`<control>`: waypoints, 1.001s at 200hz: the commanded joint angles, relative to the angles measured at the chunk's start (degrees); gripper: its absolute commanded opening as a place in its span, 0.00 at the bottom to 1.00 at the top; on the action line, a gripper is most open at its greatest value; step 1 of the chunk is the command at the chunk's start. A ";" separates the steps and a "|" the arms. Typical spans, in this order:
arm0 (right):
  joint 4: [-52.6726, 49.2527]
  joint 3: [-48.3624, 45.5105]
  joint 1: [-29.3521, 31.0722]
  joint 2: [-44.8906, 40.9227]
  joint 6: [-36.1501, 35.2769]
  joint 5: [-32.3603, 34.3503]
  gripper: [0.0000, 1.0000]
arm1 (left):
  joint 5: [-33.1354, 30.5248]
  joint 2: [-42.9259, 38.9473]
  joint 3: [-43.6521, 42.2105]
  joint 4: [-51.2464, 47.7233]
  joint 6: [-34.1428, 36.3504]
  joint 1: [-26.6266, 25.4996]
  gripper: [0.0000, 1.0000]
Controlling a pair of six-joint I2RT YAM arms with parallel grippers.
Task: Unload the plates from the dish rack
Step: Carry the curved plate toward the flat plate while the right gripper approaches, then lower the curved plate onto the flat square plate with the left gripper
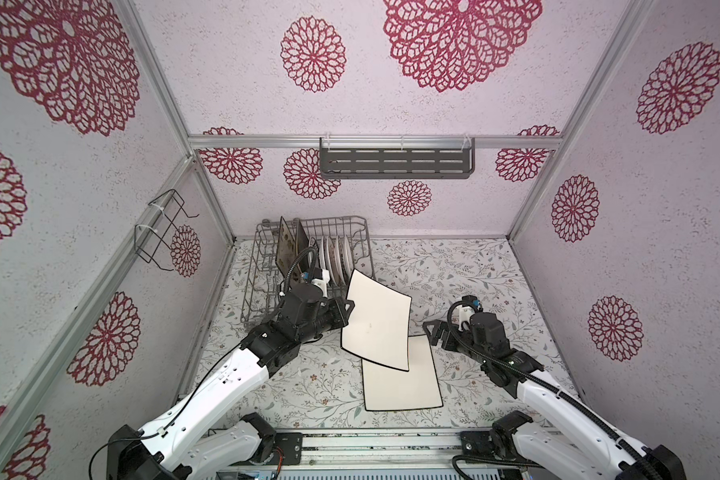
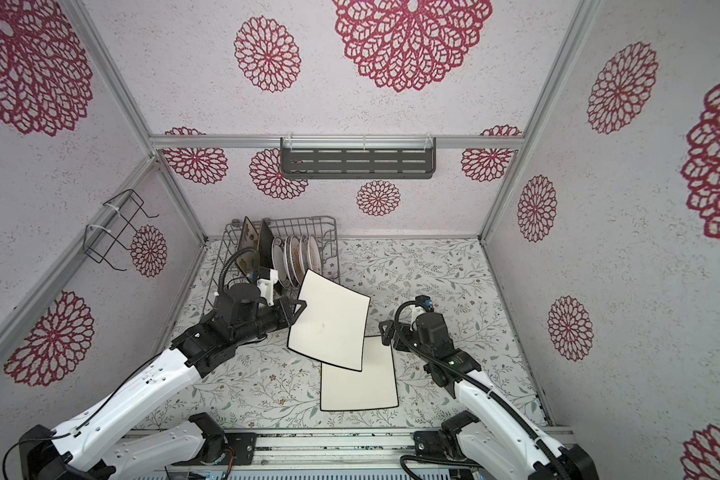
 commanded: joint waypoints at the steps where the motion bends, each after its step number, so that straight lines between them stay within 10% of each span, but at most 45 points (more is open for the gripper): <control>1: -0.57 0.43 -0.34 -1.35 1.03 -1.60 0.99 | -1.59 0.32 0.13 17.16 -6.17 -2.72 0.00; 200: 3.51 -6.39 -0.30 -2.84 5.42 -7.76 0.92 | -11.42 1.49 -15.51 30.85 -16.03 -11.80 0.00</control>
